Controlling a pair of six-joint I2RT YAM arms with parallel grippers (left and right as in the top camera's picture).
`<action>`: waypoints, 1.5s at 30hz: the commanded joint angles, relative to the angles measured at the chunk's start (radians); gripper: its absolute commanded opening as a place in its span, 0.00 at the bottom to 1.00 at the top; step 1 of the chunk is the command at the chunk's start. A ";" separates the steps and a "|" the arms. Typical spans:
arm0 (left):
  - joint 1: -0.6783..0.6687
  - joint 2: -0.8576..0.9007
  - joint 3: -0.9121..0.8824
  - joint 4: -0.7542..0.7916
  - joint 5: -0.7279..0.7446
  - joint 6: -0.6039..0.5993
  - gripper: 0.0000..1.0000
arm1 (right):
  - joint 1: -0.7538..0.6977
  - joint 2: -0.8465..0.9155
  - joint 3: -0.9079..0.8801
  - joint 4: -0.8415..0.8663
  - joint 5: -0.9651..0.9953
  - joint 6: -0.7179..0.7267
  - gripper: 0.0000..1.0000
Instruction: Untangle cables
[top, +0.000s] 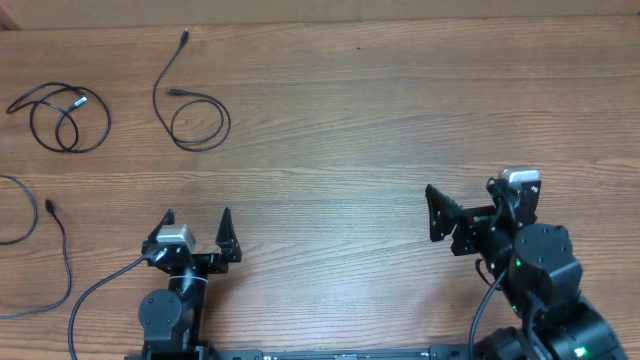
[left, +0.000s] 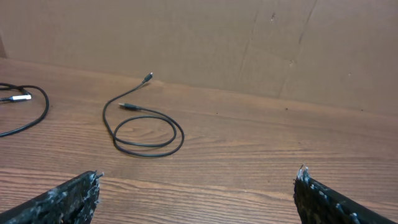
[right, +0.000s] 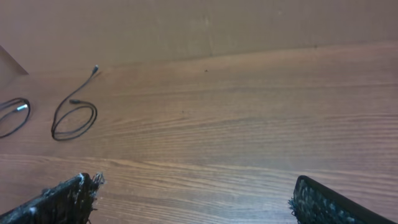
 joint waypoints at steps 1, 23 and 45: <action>0.008 -0.011 -0.003 -0.003 -0.003 0.022 1.00 | 0.005 -0.084 -0.097 0.060 -0.003 -0.018 1.00; 0.008 -0.011 -0.003 -0.003 -0.003 0.022 1.00 | -0.032 -0.120 -0.166 0.148 0.027 -0.067 1.00; 0.008 -0.011 -0.003 -0.003 -0.003 0.023 1.00 | -0.556 -0.356 -0.560 0.575 -0.470 -0.044 1.00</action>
